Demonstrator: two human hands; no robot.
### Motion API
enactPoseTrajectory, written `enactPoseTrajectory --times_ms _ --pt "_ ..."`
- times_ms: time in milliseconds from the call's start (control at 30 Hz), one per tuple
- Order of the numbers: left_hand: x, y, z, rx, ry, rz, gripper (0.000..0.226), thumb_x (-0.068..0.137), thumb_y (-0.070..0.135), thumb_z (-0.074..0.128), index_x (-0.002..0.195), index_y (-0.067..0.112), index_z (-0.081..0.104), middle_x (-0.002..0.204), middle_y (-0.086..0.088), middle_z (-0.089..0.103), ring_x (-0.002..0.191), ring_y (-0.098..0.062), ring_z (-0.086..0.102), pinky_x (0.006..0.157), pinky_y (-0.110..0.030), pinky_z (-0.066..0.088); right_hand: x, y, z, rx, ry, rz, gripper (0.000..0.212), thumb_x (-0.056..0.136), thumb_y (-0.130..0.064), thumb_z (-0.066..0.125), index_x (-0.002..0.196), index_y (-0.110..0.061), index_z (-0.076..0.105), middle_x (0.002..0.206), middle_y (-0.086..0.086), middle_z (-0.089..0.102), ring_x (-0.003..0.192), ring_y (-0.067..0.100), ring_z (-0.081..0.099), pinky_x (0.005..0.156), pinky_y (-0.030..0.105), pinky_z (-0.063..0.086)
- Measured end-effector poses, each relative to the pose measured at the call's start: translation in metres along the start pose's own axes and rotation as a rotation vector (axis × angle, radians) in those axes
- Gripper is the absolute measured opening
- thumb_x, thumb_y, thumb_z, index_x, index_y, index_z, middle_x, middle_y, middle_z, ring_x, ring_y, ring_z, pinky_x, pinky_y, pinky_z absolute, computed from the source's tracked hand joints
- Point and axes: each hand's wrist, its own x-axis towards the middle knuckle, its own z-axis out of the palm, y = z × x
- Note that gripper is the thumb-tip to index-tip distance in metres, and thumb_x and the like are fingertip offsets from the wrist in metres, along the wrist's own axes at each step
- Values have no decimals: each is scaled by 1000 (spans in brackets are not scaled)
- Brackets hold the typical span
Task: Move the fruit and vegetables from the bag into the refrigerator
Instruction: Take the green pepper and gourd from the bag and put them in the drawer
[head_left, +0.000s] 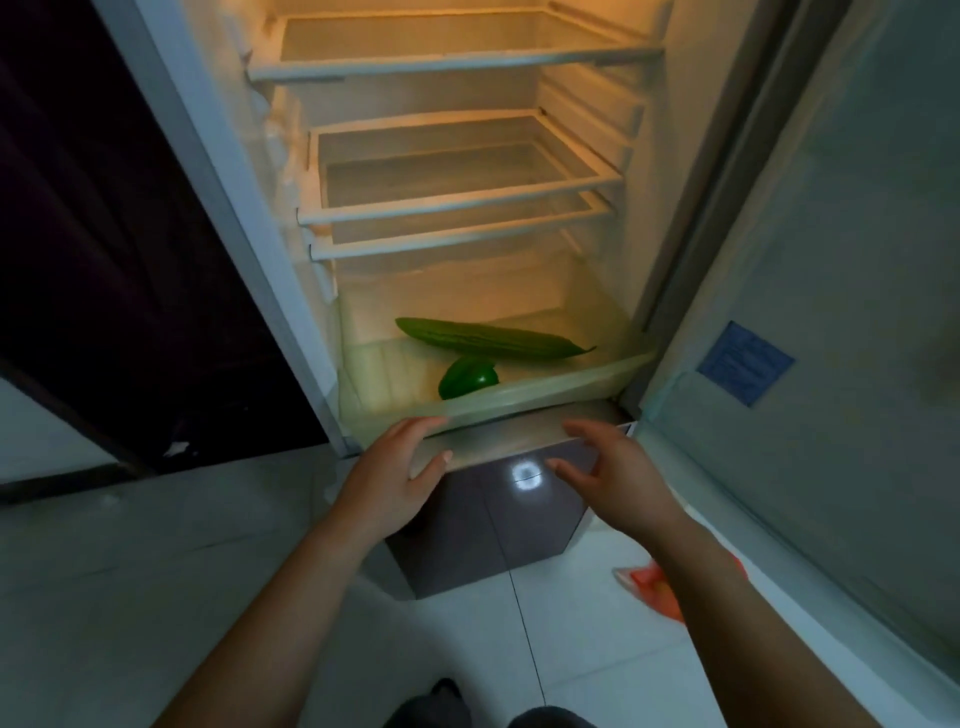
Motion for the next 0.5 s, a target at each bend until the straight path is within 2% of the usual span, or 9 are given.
enactPoseTrajectory --times_ms 67,200,333,400,500 --pt "-19 15 5 19 5 -22 39 90 29 57 128 27 50 128 9 50 114 -2 45 95 -23 37 -15 1 -7 23 -12 -37 53 82 -39 67 130 -22 52 129 -2 57 116 11 52 89 16 34" --pt "-60 61 23 -2 44 -39 38 89 33 57 127 31 50 126 12 52 114 -2 50 89 -26 44 -60 10 -29 60 -48 -92 52 81 -40 68 129 -23 53 126 -6 57 112 5 52 86 12 32" --pt "-108 104 50 -17 59 -74 40 90 33 55 130 30 48 128 16 48 114 1 48 77 -13 42 -110 26 -44 99 -111 -126 52 81 -41 68 127 -25 54 127 -7 57 105 -3 48 84 11 32" --pt "-138 118 64 -12 53 -105 42 91 33 54 132 30 46 130 15 45 116 1 46 73 -6 38 -135 34 -50 102 -143 -155 52 81 -42 68 128 -24 54 127 -7 57 107 -1 50 83 9 31" --pt "-183 136 78 9 28 -139 45 91 35 53 134 29 43 134 14 42 119 0 42 75 -7 39 -171 44 -58 106 -190 -182 52 82 -43 67 129 -25 53 128 -7 56 106 -2 48 84 10 32"
